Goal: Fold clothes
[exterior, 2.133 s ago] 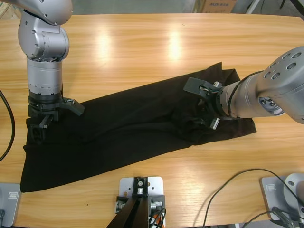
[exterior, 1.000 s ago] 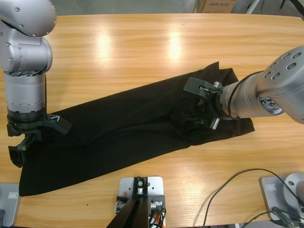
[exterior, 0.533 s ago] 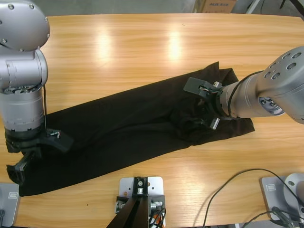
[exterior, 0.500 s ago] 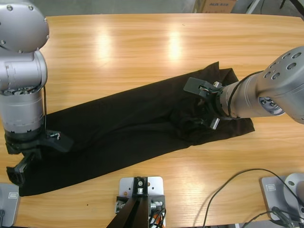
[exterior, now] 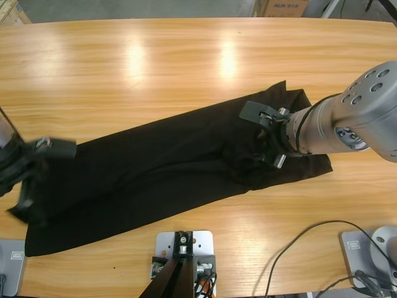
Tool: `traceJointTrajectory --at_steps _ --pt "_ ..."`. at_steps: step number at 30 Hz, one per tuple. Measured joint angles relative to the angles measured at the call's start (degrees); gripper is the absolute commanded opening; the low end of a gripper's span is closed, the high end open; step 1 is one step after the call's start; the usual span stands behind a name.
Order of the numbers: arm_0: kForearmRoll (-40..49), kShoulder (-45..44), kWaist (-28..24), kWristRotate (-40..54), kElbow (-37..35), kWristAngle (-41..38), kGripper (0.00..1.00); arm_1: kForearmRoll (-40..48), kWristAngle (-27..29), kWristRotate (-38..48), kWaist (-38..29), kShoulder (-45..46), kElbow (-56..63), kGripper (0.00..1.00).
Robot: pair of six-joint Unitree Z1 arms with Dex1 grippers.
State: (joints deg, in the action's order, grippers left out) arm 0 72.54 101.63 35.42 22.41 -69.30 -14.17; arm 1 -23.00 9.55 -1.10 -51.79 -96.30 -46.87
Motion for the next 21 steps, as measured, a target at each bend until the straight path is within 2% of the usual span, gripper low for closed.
traceJointTrajectory --at_steps 1,2,3,5,9,12,18,21 --pt "-0.28 0.00 -0.16 -3.84 -1.01 0.20 0.544 0.00 0.56 1.57 0.00 0.06 -0.14 0.565" --pt "-0.44 0.00 -0.20 -6.20 -2.01 0.23 0.457 0.00 1.17 2.94 0.00 0.18 -0.32 0.563" --pt "-0.59 0.00 -0.23 -7.92 -2.66 0.12 0.416 0.00 1.70 4.11 0.00 0.46 -0.52 0.562" --pt "-0.84 -0.02 -0.25 -9.64 -2.87 -1.55 0.017 -0.38 2.76 5.96 0.00 1.42 -0.72 0.563" --pt "-1.94 -0.84 -0.25 -11.99 -1.57 -9.44 0.000 -1.02 3.83 7.59 0.00 3.60 -0.73 0.567" --pt "-5.37 -3.50 -0.25 -18.34 2.57 -11.74 0.000 -1.18 3.72 8.82 0.00 4.62 -0.79 0.566" --pt "-18.15 -9.58 -0.25 -45.45 15.15 -11.25 0.000 -1.64 2.90 10.53 0.00 7.47 -0.79 0.568" --pt "-26.67 -11.19 -1.11 -55.12 22.65 -10.45 0.000 -1.88 2.40 11.23 0.00 8.87 -0.55 0.572"
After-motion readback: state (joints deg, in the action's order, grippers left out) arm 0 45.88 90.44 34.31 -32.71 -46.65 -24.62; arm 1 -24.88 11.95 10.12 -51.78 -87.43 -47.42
